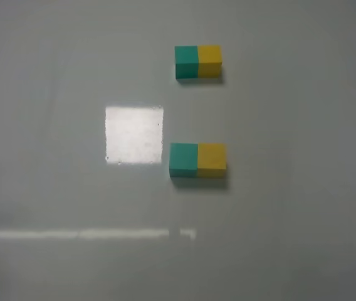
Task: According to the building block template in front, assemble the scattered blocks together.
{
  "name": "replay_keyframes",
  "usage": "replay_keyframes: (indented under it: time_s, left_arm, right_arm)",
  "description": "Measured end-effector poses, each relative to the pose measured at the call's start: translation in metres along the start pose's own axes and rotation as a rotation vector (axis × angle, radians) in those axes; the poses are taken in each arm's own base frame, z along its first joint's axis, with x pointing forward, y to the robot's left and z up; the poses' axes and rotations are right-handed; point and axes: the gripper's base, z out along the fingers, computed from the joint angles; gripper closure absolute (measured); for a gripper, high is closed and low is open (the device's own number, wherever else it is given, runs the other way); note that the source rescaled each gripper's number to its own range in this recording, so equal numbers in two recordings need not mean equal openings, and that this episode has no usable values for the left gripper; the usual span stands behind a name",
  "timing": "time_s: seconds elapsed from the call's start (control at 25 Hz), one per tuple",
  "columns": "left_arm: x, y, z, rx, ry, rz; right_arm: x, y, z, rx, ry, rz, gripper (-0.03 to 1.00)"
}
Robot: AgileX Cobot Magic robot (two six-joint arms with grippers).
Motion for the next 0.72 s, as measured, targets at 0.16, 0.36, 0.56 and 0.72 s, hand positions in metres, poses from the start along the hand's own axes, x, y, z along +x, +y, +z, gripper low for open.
replay_keyframes:
  time_s: [0.16, 0.36, 0.56, 0.72]
  left_arm:
    - [0.0, -0.0001, 0.0, 0.001, 0.0, 0.0]
    - [0.0, -0.0001, 0.0, 0.001, 0.0, 0.0]
    - [0.0, -0.0001, 0.0, 0.001, 0.0, 0.0]
    - [0.0, -0.0001, 0.0, 0.001, 0.0, -0.001]
  right_arm:
    - [-0.0001, 0.0004, -0.0001, 0.02, 0.0, 0.011, 0.3]
    - [-0.0001, 0.0005, -0.0001, 0.02, 0.0, 0.012, 0.3]
    - [-0.0001, 0.0006, -0.0001, 0.018, 0.0, 0.013, 0.3]
    - [-0.0001, 0.0006, -0.0001, 0.018, 0.0, 0.013, 0.3]
